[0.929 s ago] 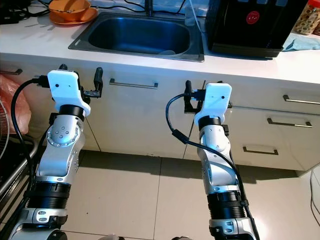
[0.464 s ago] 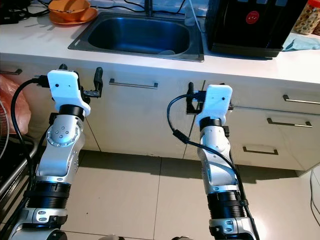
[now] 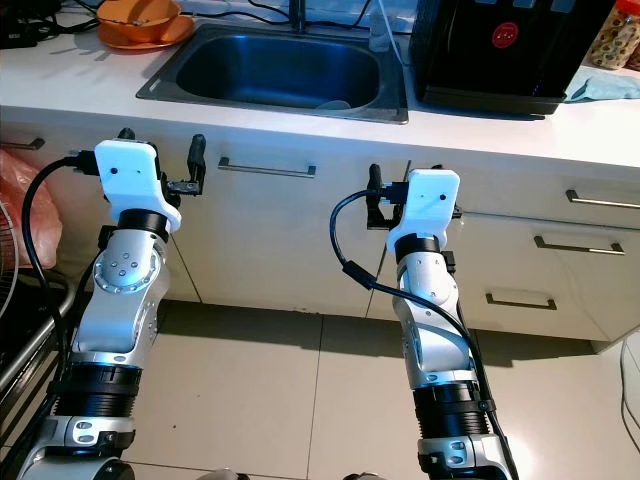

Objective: Kitchen organization

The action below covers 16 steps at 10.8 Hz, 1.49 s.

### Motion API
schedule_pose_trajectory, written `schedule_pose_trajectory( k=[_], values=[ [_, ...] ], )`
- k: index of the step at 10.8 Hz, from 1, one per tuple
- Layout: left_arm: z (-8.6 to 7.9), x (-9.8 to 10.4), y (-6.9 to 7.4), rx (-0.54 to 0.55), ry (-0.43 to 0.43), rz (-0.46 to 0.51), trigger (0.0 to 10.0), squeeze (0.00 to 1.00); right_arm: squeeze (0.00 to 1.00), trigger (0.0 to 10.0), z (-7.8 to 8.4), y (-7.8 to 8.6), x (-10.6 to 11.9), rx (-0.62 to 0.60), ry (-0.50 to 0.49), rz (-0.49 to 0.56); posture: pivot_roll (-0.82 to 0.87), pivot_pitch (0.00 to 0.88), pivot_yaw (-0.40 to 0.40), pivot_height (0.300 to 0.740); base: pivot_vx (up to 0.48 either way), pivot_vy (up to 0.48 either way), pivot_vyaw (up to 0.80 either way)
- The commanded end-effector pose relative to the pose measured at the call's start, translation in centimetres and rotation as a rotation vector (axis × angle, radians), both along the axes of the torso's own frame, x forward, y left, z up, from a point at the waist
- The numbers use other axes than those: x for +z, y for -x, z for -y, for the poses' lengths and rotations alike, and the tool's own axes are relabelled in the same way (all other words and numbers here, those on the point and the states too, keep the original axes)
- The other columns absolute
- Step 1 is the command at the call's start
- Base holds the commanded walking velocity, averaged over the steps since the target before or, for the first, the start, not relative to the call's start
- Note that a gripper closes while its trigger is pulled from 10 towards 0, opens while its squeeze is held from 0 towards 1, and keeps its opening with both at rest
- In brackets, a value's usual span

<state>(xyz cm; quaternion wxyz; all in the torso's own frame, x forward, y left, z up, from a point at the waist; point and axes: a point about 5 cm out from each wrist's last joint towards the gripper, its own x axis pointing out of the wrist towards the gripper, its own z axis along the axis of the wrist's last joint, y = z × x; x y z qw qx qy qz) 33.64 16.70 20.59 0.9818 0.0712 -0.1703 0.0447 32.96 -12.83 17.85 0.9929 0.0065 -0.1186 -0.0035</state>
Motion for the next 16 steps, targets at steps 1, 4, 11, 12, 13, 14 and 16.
schedule_pose_trajectory(
  k=[1, 4, 11, 12, 13, 14, 16],
  values=[
    [0.08, 0.33, -0.22, -0.008, 0.015, 0.004, 10.0, 0.00, 0.00, 10.0, 0.23, 0.16, 0.44, -0.003, 0.002, 0.026, 0.05, 0.060, -0.031, 0.740, 0.000, 0.000, 0.00],
    [0.24, 0.49, -0.28, -0.017, 0.000, 0.007, 10.0, 0.00, 0.00, 10.0, 0.26, 0.08, 0.43, -0.006, -0.008, 0.017, 0.05, 0.059, -0.030, 0.740, 0.000, 0.000, -0.53],
    [-0.25, 1.06, -0.54, -0.016, 0.012, 0.003, 10.0, 0.00, 0.00, 10.0, 0.31, 0.03, 1.28, 0.001, -0.006, 0.059, 0.05, 0.059, -0.024, 0.740, 0.000, 0.196, -0.34],
    [-0.28, 1.00, -0.55, -0.016, 0.011, 0.001, 10.0, 0.00, 0.00, 10.0, 0.26, 0.05, 1.26, 0.001, -0.008, 0.060, 0.05, 0.058, -0.022, 0.740, 0.000, 0.480, 0.00],
    [-0.28, 1.02, -0.60, -0.016, 0.009, -0.001, 10.0, 0.00, 0.00, 10.0, 0.16, 0.08, 1.22, 0.003, -0.011, 0.059, 0.05, 0.057, -0.021, 0.740, 0.000, 0.480, 0.00],
    [-0.36, 1.08, -0.64, -0.004, 0.003, 0.001, 10.0, 0.00, 0.00, 10.0, 0.16, 0.06, 1.19, 0.004, -0.011, 0.059, 0.05, 0.054, -0.020, 0.740, 0.000, 0.480, 0.00],
    [-0.38, 1.18, -0.64, -0.002, -0.011, 0.007, 10.0, 0.00, 0.00, 10.0, 0.25, 0.04, 1.15, 0.001, -0.011, 0.058, 0.05, 0.054, -0.020, 0.740, 0.000, 0.240, 0.00]
  ],
)
